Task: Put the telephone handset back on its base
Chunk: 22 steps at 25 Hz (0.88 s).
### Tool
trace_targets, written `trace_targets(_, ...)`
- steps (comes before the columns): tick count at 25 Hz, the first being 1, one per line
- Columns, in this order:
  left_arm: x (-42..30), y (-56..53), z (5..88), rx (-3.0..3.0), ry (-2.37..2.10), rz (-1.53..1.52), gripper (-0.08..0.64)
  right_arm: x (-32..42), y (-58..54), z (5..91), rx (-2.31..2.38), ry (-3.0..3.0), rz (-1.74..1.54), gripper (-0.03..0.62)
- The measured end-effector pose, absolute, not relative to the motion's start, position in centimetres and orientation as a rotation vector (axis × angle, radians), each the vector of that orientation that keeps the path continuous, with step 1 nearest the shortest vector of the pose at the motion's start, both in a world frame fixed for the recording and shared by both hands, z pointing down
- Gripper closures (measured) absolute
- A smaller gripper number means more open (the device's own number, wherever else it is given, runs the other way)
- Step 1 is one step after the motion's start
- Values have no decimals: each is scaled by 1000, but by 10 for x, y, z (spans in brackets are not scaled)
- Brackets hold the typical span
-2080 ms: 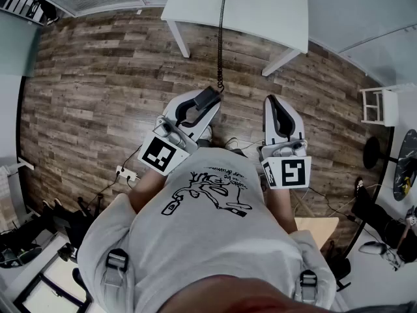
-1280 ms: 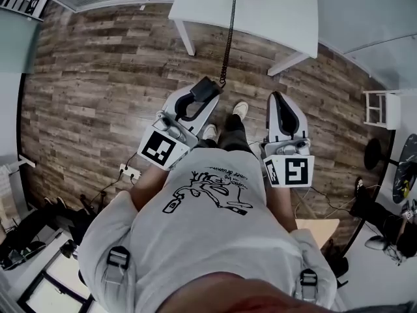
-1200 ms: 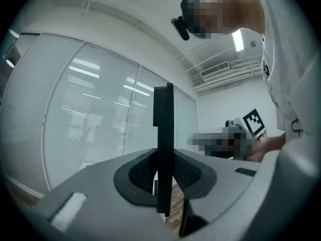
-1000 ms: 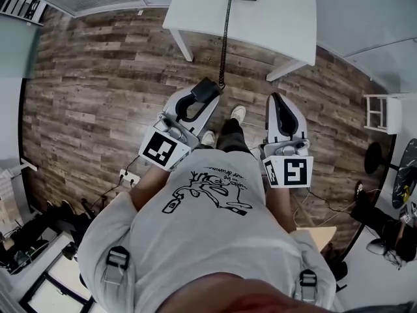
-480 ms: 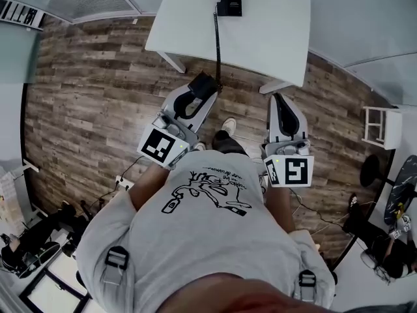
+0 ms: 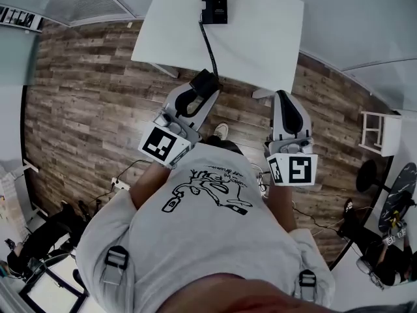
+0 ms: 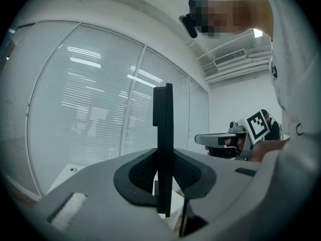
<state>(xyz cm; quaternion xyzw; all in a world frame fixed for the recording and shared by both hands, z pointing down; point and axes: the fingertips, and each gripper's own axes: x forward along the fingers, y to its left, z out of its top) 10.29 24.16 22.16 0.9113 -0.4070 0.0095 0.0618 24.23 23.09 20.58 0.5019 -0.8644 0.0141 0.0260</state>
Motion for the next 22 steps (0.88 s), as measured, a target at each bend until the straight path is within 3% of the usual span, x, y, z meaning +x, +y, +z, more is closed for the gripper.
trace_targets(13, 100, 199, 234, 2732, -1247, 17, 488, 245, 195, 219, 1522, -2654, 68, 578)
trace_targets(22, 62, 133, 245, 2709, -1241, 23, 488, 200, 127, 233, 1461, -2652, 93, 578)
